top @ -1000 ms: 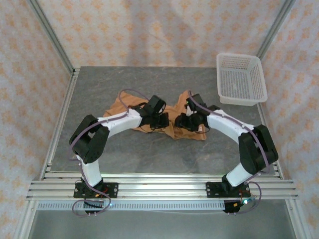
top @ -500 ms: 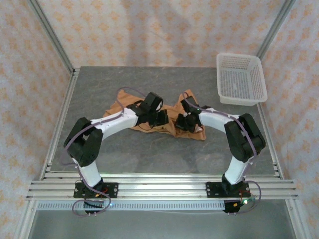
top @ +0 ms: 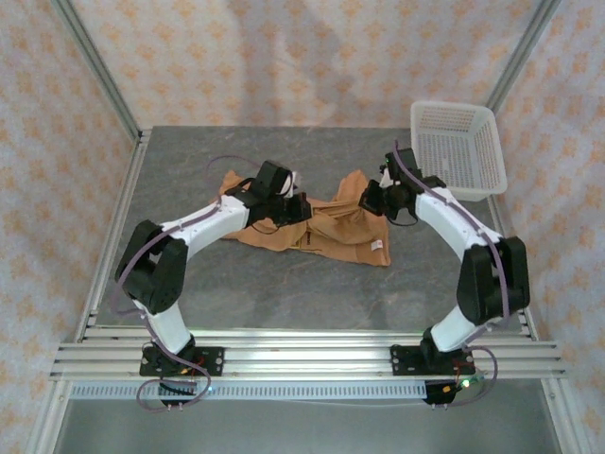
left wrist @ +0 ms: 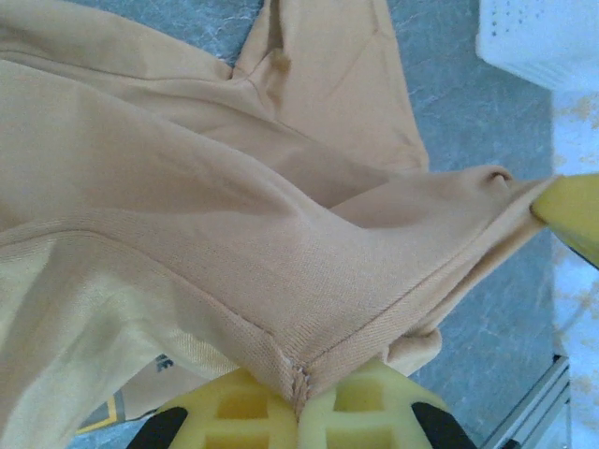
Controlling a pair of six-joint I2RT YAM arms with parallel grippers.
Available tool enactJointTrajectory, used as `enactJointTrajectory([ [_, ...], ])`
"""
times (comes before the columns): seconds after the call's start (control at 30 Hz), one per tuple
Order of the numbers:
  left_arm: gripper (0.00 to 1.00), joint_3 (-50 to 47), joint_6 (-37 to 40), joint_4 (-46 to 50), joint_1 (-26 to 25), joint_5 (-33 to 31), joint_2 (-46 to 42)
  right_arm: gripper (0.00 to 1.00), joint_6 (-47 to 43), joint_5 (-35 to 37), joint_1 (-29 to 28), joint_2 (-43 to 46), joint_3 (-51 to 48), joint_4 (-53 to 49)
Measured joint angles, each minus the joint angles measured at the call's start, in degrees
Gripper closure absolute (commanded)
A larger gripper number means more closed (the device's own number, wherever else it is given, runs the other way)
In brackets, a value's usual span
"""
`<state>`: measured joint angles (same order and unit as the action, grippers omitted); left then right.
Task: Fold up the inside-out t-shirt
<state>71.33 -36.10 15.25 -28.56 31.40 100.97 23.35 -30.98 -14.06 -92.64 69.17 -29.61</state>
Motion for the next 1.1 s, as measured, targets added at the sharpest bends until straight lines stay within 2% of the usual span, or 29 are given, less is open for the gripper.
enactJointTrajectory([
  [0.03, 0.59, 0.0, 0.6, 0.1, 0.0, -0.1, 0.6, 1.00, 0.0, -0.2, 0.0, -1.6, 0.7, 0.0],
  [0.07, 0.51, 0.0, 1.0, 0.6, 0.1, -0.3, 1.1, 1.00, 0.0, 0.1, 0.1, -3.0, 1.2, 0.0],
  [0.13, 0.40, 0.0, 2.0, 2.1, 0.5, -0.9, 2.0, 1.00, 0.0, 0.1, 0.9, -5.6, 2.2, 0.0],
  [0.17, 0.38, -0.1, 2.3, 2.5, 0.6, -1.3, 2.2, 1.00, 0.2, 0.1, 1.2, -6.4, 2.5, 0.0],
  [0.23, 0.39, -0.2, 2.0, 3.0, 0.7, -2.0, 2.3, 1.00, 0.4, 0.0, 1.6, -7.3, 3.0, 0.1],
  [0.4, 0.50, -0.7, -2.8, 1.2, -2.0, -2.6, 2.3, 1.00, 0.6, -0.4, 0.8, -7.4, 3.8, 0.3],
  [0.6, 0.46, 4.0, -8.1, -0.9, -7.9, -4.0, 7.2, 1.00, 0.6, -0.6, 0.3, -7.3, 3.8, 0.5],
  [0.8, 0.45, 10.1, -10.7, -0.4, -10.1, -5.5, 15.5, 1.00, 0.7, -0.5, 0.3, -7.2, 3.8, 0.5],
  [0.83, 0.46, 10.9, -10.9, 0.1, -10.1, -5.8, 16.4, 1.00, 0.7, -0.5, 0.3, -7.1, 3.8, 0.5],
  [0.9, 0.59, 12.4, -11.5, 0.9, -10.1, -6.4, 18.3, 1.00, 0.7, -0.5, 0.3, -7.0, 3.8, 0.5],
  [0.97, 0.85, 13.6, -11.8, 1.9, -10.1, -6.9, 19.4, 1.00, 0.6, -0.5, 0.3, -6.9, 3.8, 0.5],
  [1.0, 0.95, 13.9, -12.1, 2.5, -10.1, -7.5, 19.8, 1.00, 0.6, -0.5, 0.3, -6.8, 3.8, 0.5],
  [1.03, 1.00, 14.1, -11.9, 3.1, -10.1, -7.8, 19.8, 1.00, 0.6, -0.5, 0.3, -6.8, 3.8, 0.5],
  [1.1, 1.00, 14.3, -11.6, 4.4, -10.1, -8.7, 19.5, 1.00, 0.6, -0.3, 0.5, -6.8, 3.8, 0.5],
])
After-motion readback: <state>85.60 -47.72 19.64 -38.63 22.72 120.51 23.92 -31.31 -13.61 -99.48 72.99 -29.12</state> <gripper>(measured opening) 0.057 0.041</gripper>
